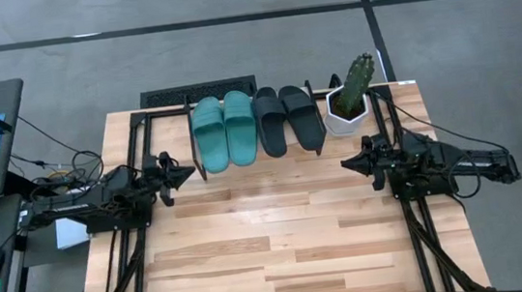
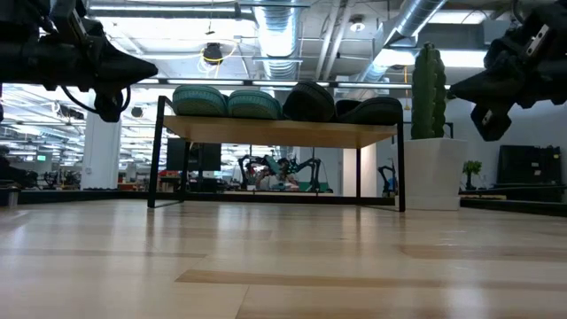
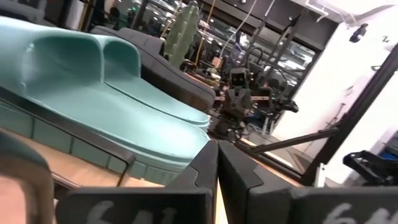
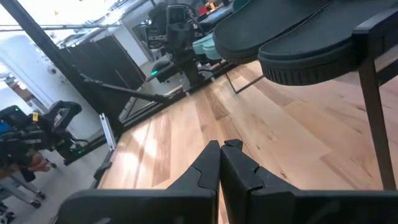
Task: Pick and place slides into the shelf
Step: Return to Home Position
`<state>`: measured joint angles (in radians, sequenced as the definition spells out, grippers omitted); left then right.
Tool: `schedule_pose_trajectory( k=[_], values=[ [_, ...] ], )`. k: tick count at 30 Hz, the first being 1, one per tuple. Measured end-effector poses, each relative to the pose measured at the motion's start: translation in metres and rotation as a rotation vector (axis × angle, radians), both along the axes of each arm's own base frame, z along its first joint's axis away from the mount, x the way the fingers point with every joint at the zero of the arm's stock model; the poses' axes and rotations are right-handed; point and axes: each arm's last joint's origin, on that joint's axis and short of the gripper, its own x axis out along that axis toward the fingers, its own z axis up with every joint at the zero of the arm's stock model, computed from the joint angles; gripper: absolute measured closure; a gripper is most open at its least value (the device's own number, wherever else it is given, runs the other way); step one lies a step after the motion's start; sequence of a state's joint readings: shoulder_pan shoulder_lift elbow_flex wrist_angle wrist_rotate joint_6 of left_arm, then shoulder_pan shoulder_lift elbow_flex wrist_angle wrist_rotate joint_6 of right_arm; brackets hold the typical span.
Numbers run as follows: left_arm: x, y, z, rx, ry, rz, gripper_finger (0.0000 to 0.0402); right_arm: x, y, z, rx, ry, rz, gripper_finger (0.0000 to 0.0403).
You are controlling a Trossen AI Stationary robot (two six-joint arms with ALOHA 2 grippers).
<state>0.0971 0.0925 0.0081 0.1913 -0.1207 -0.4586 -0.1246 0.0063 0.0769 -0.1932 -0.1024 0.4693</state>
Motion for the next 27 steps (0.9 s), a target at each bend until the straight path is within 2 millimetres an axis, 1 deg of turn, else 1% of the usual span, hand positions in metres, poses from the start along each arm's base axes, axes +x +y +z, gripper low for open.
schedule_pose_trajectory(
  k=[5,13,27],
  values=[
    [0.0,-0.001,-0.001,0.009,0.015,-0.034,0.0401,0.0,0.0,0.0,-0.003,0.0,0.001,0.0402],
    [0.001,-0.001,-0.014,0.018,0.15,-0.033,0.0401,0.0,0.0,0.0,-0.005,0.002,0.001,0.0402],
    [0.001,-0.001,-0.015,0.021,0.157,-0.04,0.0401,0.0,0.0,0.0,-0.005,0.002,0.002,0.0402]
  ],
)
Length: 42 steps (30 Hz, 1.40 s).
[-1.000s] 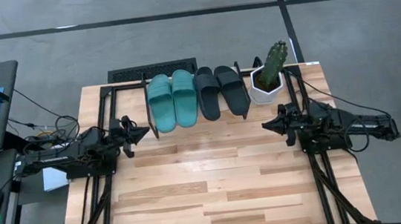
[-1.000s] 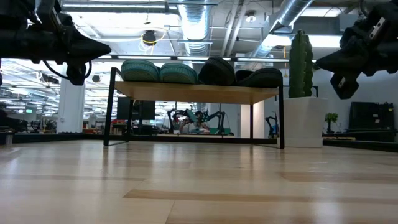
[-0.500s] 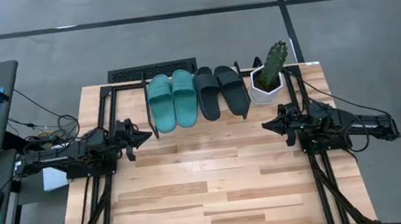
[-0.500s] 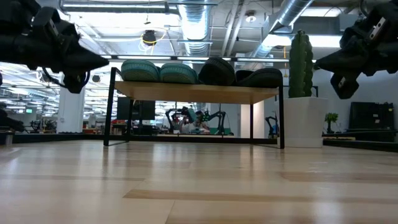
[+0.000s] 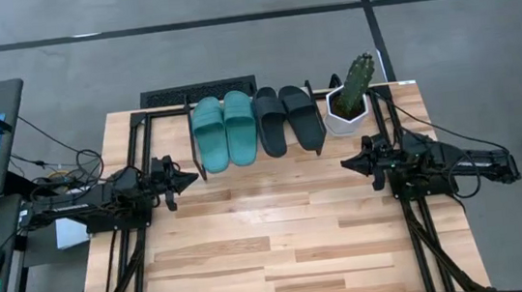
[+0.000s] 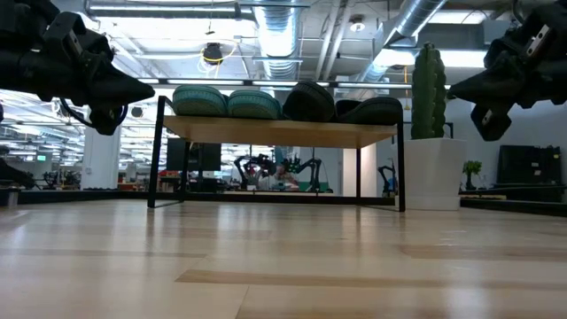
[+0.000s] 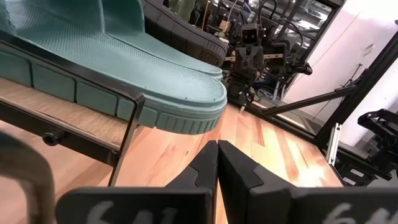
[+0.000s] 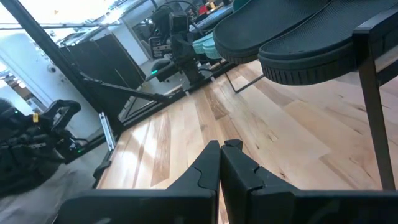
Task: Pick and place slides into the shelf
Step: Return to Home Position
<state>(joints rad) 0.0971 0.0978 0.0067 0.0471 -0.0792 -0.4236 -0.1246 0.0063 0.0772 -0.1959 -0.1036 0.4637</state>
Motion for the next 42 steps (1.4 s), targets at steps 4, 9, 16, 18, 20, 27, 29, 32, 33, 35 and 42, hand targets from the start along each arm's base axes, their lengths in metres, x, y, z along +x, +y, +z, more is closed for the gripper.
schedule_pose_trajectory(
  k=[4,9,16,18,20,27,29,32,33,35,42],
  values=[
    [0.0,0.0,0.0,0.0,0.0,0.0,0.0401,0.0,0.0,0.0,0.0,0.0,0.0,0.0402],
    [0.0,0.0,0.0,0.0,0.0,0.0,0.0401,0.0,0.0,0.0,0.0,0.0,0.0,0.0401],
    [0.0002,-0.002,0.0002,0.001,-0.002,-0.013,0.0401,0.0,0.0,0.0,0.0,0.0,0.0,0.0401],
    [0.0005,-0.0048,0.0003,0.001,-0.003,-0.037,0.0401,0.0,0.0,0.0,0.0,0.0,0.0,0.0401],
    [0.0006,-0.0073,0.0002,0.001,-0.002,-0.065,0.0401,0.0,0.0,0.0,0.0,0.0,0.0,0.0401],
    [0.0007,-0.0093,0.0002,0.001,-0.001,-0.087,0.0401,0.0,0.0,0.0,0.0,0.0,0.0,0.0401],
    [0.0007,-0.0093,0.0001,0.001,-0.001,-0.087,0.0401,0.0,0.0,0.0,0.0,0.0,0.0,0.0401],
    [0.0007,-0.0093,0.0002,0.001,-0.002,-0.087,0.0401,0.0,0.0,0.0,0.0,0.0,0.0,0.0401],
    [0.0007,-0.0093,0.0002,0.001,-0.002,-0.087,0.0401,0.0,0.0,0.0,0.0,0.0,0.0,0.0401],
    [0.0007,-0.0093,0.0002,0.001,-0.001,-0.087,0.0401,0.0,0.0,0.0,0.0,0.0,0.0,0.0401],
    [0.0007,-0.0093,0.0002,0.001,-0.002,-0.086,0.0401,0.0,0.0,0.0,0.0,0.0,0.0,0.0401]
  ],
)
